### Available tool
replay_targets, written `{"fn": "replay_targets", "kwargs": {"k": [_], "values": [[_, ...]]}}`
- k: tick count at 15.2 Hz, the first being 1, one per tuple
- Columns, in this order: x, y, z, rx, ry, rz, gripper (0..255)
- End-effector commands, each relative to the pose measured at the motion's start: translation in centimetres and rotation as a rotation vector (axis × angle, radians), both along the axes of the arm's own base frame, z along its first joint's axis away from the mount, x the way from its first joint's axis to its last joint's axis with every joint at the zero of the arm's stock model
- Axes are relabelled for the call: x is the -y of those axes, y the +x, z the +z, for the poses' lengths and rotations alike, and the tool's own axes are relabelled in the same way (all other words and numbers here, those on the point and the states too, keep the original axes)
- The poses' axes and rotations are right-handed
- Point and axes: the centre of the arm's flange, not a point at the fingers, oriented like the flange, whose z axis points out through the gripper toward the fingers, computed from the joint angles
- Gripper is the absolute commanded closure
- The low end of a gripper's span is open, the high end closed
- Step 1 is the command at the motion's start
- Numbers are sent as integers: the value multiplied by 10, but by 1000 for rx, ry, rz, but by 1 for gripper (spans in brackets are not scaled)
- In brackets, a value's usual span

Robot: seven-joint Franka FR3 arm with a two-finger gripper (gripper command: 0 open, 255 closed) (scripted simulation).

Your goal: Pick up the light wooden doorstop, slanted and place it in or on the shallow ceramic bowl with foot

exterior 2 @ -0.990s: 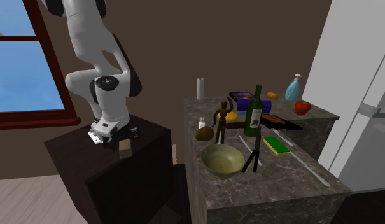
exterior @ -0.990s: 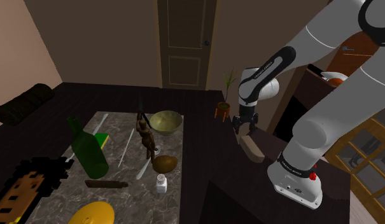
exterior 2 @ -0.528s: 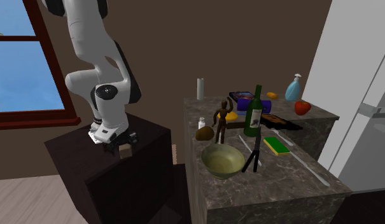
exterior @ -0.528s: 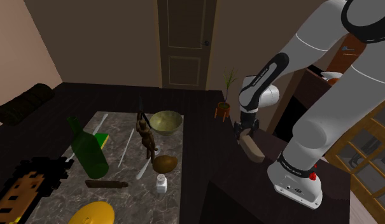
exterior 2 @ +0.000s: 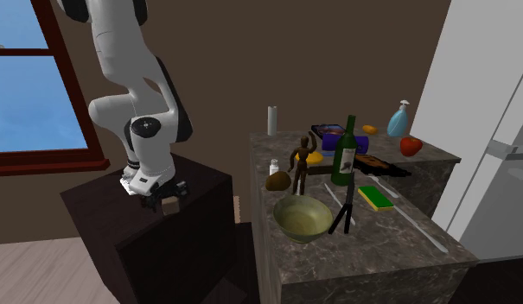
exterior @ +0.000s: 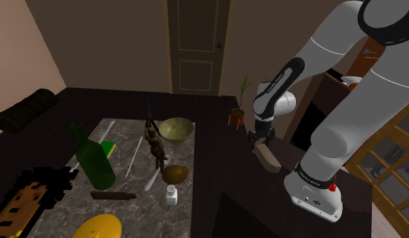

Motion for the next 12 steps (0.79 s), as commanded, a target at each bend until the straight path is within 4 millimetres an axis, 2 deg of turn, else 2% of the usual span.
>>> {"fn": "replay_targets", "kwargs": {"k": [1,10,12], "values": [[0,0,0,0,0,0,255],[0,0,0,0,0,0,255],[0,0,11,0,0,0,255]]}}
